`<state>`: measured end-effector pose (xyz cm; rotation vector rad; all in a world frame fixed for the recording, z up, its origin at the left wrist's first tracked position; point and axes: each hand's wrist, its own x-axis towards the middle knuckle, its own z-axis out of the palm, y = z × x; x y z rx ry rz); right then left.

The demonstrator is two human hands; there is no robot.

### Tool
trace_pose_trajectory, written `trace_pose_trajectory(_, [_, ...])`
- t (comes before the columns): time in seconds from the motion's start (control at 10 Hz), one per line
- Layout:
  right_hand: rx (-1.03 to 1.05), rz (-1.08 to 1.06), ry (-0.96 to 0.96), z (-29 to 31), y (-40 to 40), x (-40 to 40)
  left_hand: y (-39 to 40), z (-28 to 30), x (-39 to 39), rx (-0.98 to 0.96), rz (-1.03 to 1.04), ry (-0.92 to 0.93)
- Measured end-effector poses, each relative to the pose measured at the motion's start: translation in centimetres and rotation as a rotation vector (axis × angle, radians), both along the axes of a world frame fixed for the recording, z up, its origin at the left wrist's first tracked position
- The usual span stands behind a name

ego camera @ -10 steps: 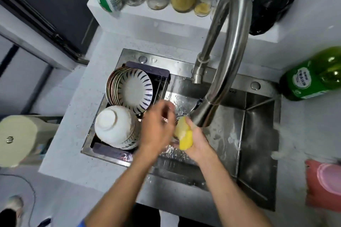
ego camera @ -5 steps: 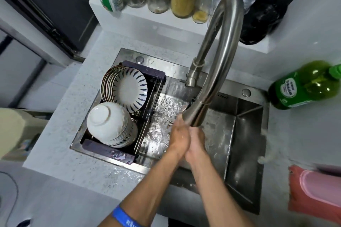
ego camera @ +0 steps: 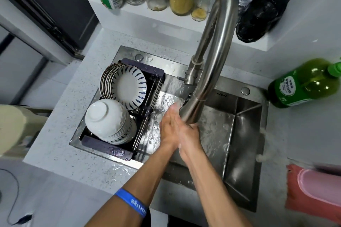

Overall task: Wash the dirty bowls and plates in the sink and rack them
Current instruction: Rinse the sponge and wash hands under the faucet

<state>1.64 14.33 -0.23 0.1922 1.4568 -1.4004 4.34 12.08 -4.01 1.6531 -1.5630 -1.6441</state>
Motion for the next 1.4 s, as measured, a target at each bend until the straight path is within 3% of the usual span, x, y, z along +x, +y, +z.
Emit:
trace_pose_trajectory(0.1, [0.118, -0.034, 0.069, -1.6, -0.2, -0.4, 0.1, 0.4, 0.7, 0.051, 0.176, 0.084])
trace_pose_trajectory(0.2, [0.117, -0.149, 0.007, -1.7, -0.9, -0.2, -0.5, 1.4, 0.8, 0.335, 0.316, 0.266])
trace_pose_trajectory(0.3, [0.161, -0.168, -0.043, -2.2, -1.8, -0.5, -0.9, 2.9, 0.9, 0.441, 0.305, 0.384])
trace_pose_trajectory(0.4, [0.202, -0.183, -0.034, -2.7, -2.1, -0.4, -1.0, 2.5, 1.1, 0.42, 0.275, 0.342])
trace_pose_trajectory(0.6, [0.053, -0.267, -0.347, -2.6, -1.2, -1.7, -0.8, 2.1, 1.6, 0.564, 0.35, 0.436])
trace_pose_trajectory(0.7, [-0.107, -0.254, -0.491, -1.8, -0.3, -2.1, -0.9, 2.1, 2.1, 0.47, 0.357, 0.475])
trace_pose_trajectory(0.8, [-0.111, -0.22, -0.469, -2.0, 0.2, -2.4, -0.4, 2.8, 2.3, 0.311, 0.19, 0.369])
trace_pose_trajectory(0.9, [-0.097, -0.164, -0.433, -1.4, 0.8, -2.3, -0.1, 2.1, 2.8, 0.043, -0.211, 0.072])
trace_pose_trajectory(1.0, [-0.13, -0.127, -0.437, -1.1, 0.9, -2.1, -0.9, 1.8, 2.9, 0.051, -0.285, 0.021])
trace_pose_trajectory(1.1, [-0.129, -0.03, -0.323, -0.5, 1.0, -2.3, -0.1, 1.1, 2.1, -0.116, -0.353, -0.142])
trace_pose_trajectory(1.2, [-0.031, -0.035, -0.186, -1.3, 1.7, -2.4, 1.2, 0.2, 0.7, -0.187, -0.298, -0.08])
trace_pose_trajectory(1.3, [0.027, -0.061, -0.082, -1.0, 1.1, -1.2, -1.4, -0.5, -0.3, 0.225, -0.103, 0.144])
trace_pose_trajectory(1.4, [0.075, -0.031, -0.055, -0.3, 0.4, -0.8, -2.0, -0.8, 0.0, 0.316, -0.112, 0.18])
